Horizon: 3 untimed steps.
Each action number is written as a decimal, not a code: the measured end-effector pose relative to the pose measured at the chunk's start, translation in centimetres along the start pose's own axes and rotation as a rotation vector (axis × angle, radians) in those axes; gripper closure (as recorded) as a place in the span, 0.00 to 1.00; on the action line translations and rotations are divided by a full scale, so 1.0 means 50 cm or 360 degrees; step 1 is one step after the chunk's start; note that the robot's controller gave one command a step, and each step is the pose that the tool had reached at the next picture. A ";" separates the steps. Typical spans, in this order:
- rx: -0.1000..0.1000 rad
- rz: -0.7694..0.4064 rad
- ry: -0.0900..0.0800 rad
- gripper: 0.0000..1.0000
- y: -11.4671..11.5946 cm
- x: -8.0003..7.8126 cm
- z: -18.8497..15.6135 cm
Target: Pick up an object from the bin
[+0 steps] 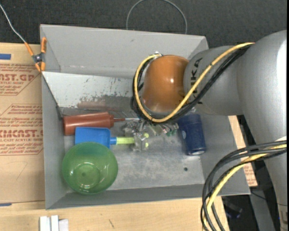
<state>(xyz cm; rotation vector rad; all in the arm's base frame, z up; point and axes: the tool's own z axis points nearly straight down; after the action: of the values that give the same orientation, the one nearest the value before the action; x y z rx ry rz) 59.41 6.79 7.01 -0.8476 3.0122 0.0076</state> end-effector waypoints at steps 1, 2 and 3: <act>-0.0001 0.0000 0.0000 1.00 0.000 0.000 0.000; -0.0001 0.0000 0.0000 1.00 0.000 0.000 0.000; -0.0002 0.0001 0.0000 1.00 0.000 0.000 0.000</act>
Offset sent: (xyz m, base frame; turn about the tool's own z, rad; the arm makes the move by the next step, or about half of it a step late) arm 0.0000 0.0000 0.0000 0.0000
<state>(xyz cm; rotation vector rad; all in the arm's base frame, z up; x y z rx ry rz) 59.40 6.80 6.99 -0.8472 3.0125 0.0091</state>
